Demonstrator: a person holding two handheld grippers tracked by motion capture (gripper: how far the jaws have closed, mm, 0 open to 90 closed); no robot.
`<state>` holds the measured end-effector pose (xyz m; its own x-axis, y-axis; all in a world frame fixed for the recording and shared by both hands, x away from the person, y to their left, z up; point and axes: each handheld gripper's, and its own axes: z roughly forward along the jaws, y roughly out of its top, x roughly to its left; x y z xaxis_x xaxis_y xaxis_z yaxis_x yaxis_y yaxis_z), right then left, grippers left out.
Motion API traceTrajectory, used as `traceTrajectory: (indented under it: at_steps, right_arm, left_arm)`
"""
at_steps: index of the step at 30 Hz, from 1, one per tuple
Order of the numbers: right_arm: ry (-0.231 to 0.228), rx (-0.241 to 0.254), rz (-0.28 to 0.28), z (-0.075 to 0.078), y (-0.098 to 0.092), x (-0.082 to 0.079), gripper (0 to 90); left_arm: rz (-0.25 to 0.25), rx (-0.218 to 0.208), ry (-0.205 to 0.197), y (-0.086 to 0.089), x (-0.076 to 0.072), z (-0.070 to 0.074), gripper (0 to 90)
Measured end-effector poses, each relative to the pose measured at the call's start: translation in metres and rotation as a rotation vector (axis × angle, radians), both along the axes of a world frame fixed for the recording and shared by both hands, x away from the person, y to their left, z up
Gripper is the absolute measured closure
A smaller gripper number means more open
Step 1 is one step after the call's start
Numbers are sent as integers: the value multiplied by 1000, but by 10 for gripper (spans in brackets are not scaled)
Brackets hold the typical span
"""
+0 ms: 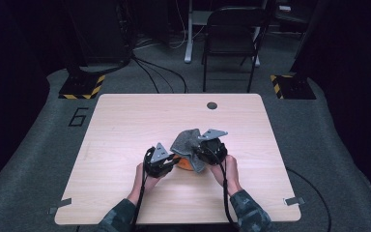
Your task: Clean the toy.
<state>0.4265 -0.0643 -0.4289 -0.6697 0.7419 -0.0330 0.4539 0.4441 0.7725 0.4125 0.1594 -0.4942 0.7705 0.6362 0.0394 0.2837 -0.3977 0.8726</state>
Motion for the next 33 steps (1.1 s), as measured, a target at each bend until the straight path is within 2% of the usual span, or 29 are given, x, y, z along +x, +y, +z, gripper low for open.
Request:
traceTrajectory:
  at_steps: [3, 8, 13, 14, 16, 19, 23, 26, 27, 30, 32, 33]
  right_arm:
    - [5, -4, -23, -2, -11, 2, 783]
    - [44, 12, -71, -10, -33, 8, 783]
    - [69, 1, -111, -18, -48, 13, 784]
    - [82, 8, -135, -20, -49, 14, 784]
    - [98, 2, -148, -23, -54, 16, 784]
    - [110, -34, -171, -31, -61, 21, 785]
    - [157, -52, -204, -43, -69, 26, 784]
    - [164, -68, -217, -46, -75, 30, 783]
    - [171, -59, -223, -45, -76, 29, 783]
    - [153, -31, -225, -34, -81, 28, 784]
    - [117, 16, -217, -18, -81, 24, 784]
    - [94, 41, -194, -9, -80, 21, 784]
  left_arm:
    - [0, -1, 4, 0, -1, -1, 775]
    - [-2, 6, -2, -2, -2, -1, 775]
    - [-7, 6, -8, -3, -2, 0, 775]
    - [-10, 8, -10, -3, -2, 0, 775]
    - [-15, 12, -14, -4, -2, 0, 775]
    - [-15, 10, -12, -4, -1, 0, 775]
    - [-14, 11, -12, -4, -1, 1, 775]
    - [-13, 12, -11, -4, -1, 0, 774]
    - [-14, 12, -10, -3, -1, 0, 774]
    - [-10, 14, -14, -3, 0, 0, 774]
    - [-11, 18, -16, -3, -1, 1, 774]
    - [-10, 14, -14, -4, -1, 0, 774]
